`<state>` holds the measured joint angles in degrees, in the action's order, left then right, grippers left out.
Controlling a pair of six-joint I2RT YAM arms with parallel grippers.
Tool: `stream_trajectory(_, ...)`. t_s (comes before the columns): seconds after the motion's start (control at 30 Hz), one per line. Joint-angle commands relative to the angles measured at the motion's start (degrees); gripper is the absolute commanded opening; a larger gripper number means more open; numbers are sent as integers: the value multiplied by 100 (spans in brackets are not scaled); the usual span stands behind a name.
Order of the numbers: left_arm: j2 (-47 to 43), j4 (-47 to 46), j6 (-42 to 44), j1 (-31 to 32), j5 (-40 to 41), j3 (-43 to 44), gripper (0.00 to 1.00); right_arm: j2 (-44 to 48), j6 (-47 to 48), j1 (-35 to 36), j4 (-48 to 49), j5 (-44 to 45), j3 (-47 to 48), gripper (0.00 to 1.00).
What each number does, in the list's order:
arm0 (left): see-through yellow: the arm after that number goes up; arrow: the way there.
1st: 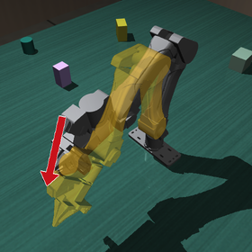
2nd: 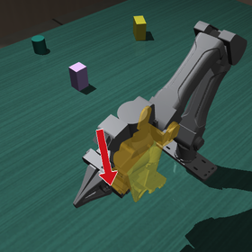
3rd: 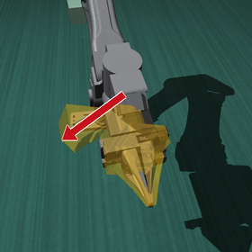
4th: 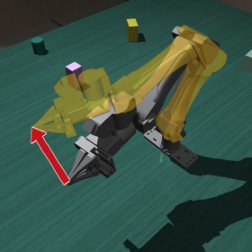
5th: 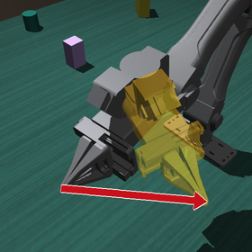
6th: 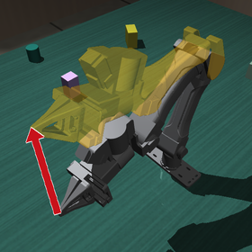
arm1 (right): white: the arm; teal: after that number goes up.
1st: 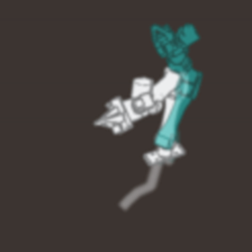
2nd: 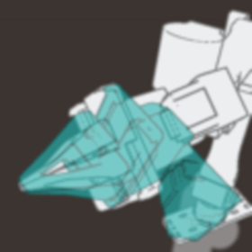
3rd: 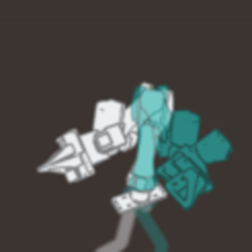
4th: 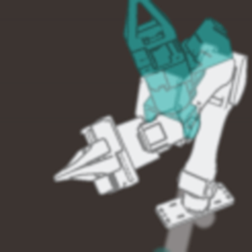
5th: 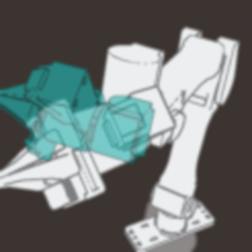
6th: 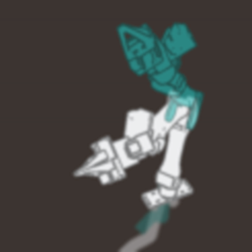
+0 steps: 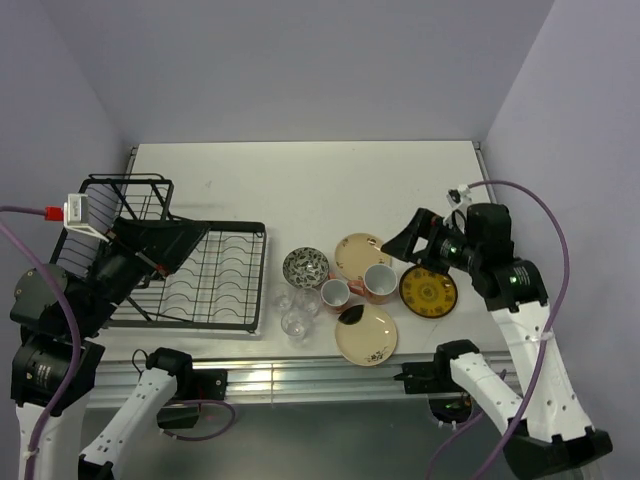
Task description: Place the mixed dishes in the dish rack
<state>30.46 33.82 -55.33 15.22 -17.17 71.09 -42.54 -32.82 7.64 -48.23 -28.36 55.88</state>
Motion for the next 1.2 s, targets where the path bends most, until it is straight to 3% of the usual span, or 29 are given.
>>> stream_trajectory(0.0,-5,484,-416,-28,-173,28,99,-411,293,586,15,836,835,97)
stream_trajectory(0.13,319,1265,-313,-28,46,369,99,-1648,417,1423,-3,1613,1731,97)
stream_trajectory(0.3,1321,2749,444,-28,-120,985,99,-2766,496,2206,375,2282,2146,95)
stream_trajectory(0.5,1060,2647,269,-28,275,942,99,-4103,662,2734,358,2642,2884,93)
stream_trajectory(0.73,1489,3332,655,-28,240,1187,98,-5157,926,2813,332,2827,3017,84)
stream_trajectory(0.8,1612,3455,760,-28,328,1249,97,-5246,1014,2892,375,2766,2947,80)
stream_trajectory(1.03,2174,3474,814,15,372,1320,90,-5097,1014,3033,674,2713,2376,79)
stream_trajectory(1.17,2743,3262,717,541,942,1486,87,-4825,953,3033,666,2827,2200,80)
